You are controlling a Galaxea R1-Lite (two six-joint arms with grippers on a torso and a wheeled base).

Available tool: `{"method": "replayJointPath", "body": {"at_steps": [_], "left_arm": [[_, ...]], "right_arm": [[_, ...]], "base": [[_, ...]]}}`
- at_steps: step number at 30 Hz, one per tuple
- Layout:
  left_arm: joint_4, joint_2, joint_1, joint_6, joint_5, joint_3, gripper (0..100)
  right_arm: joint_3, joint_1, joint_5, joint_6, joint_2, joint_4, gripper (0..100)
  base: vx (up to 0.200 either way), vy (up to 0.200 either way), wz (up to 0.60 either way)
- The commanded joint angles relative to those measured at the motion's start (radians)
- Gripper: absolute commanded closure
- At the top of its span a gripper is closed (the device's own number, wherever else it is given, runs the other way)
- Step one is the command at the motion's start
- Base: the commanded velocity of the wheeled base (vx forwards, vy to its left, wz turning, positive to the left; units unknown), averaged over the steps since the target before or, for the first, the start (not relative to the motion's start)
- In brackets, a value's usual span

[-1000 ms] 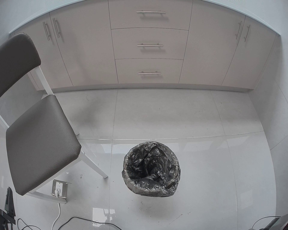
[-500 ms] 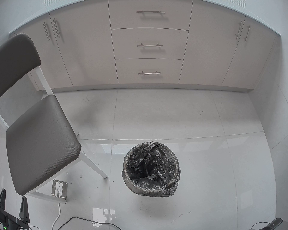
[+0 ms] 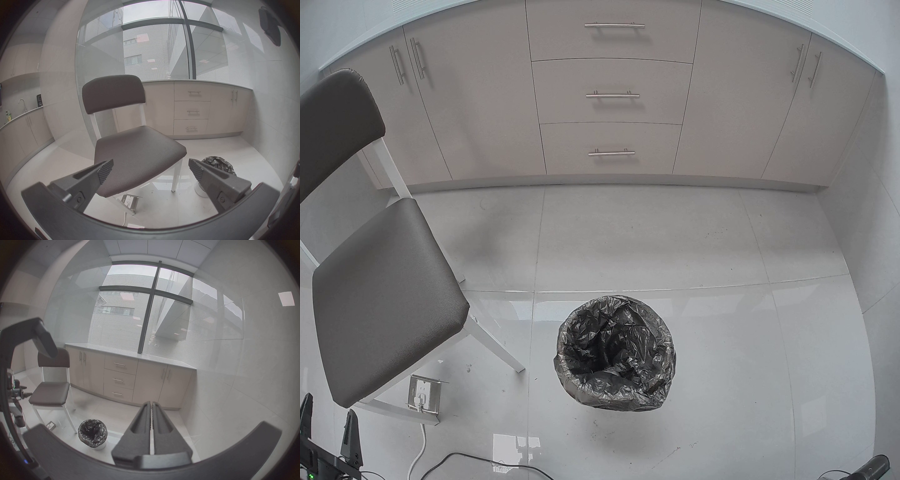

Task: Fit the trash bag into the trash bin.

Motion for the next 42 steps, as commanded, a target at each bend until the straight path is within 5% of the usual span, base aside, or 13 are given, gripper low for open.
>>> {"method": "replayJointPath", "body": {"at_steps": [1,5,9,13,17,21,32,42], "left_arm": [[0.004,-0.012,-0.003,-0.001,0.061,0.01,0],[0.01,-0.012,-0.003,-0.017,0.047,0.01,0],[0.055,-0.012,-0.003,-0.004,-0.082,-0.007,0],[0.064,-0.012,-0.003,0.0,-0.079,-0.012,0],[0.064,-0.012,-0.003,-0.02,-0.074,-0.012,0],[0.059,-0.012,-0.003,-0.046,-0.044,-0.01,0],[0.056,-0.012,-0.003,-0.075,-0.002,-0.01,0],[0.056,-0.012,-0.003,-0.081,0.007,-0.009,0]], "right_arm": [[0.395,0.043,0.004,-0.055,-0.256,-0.236,100],[0.449,0.028,0.001,-0.043,-0.294,-0.235,100],[0.52,0.026,0.007,-0.034,-0.294,-0.248,100],[0.645,0.026,0.012,0.02,-0.294,-0.281,100],[1.043,0.026,0.006,0.118,-0.294,-0.684,100],[1.38,0.026,0.01,0.107,-0.294,-1.065,100],[1.38,0.026,0.032,0.204,-0.294,-0.821,100],[1.38,0.026,0.044,0.196,-0.294,-0.815,100]], "base": [[0.0,0.0,0.0],[0.0,0.0,0.0],[0.0,0.0,0.0],[0.0,0.0,0.0],[0.0,0.0,0.0],[0.0,0.0,0.0],[0.0,0.0,0.0],[0.0,0.0,0.0]]}}
